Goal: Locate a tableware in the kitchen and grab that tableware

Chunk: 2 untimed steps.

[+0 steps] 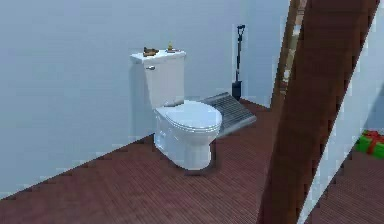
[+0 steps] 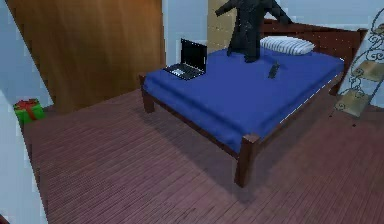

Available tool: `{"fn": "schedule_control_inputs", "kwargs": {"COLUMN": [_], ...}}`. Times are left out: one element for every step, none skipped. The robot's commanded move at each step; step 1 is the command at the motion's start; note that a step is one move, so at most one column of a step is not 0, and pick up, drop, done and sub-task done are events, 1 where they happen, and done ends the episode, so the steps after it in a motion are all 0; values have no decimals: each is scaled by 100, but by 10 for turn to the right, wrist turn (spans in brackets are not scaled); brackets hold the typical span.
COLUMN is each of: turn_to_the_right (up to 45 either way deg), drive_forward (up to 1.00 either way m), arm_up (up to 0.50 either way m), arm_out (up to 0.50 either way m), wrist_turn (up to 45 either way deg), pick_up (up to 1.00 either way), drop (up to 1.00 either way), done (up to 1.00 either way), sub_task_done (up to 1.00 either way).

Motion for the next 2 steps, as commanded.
{"fn": "schedule_control_inputs", "kwargs": {"turn_to_the_right": [360,0], "drive_forward": [0,10], "arm_up": [0,0], "arm_out": [0,0], "wrist_turn": [0,0], "pick_up": [0,0], "drop": [0,0], "done": [0,0], "sub_task_done": [0,0]}}
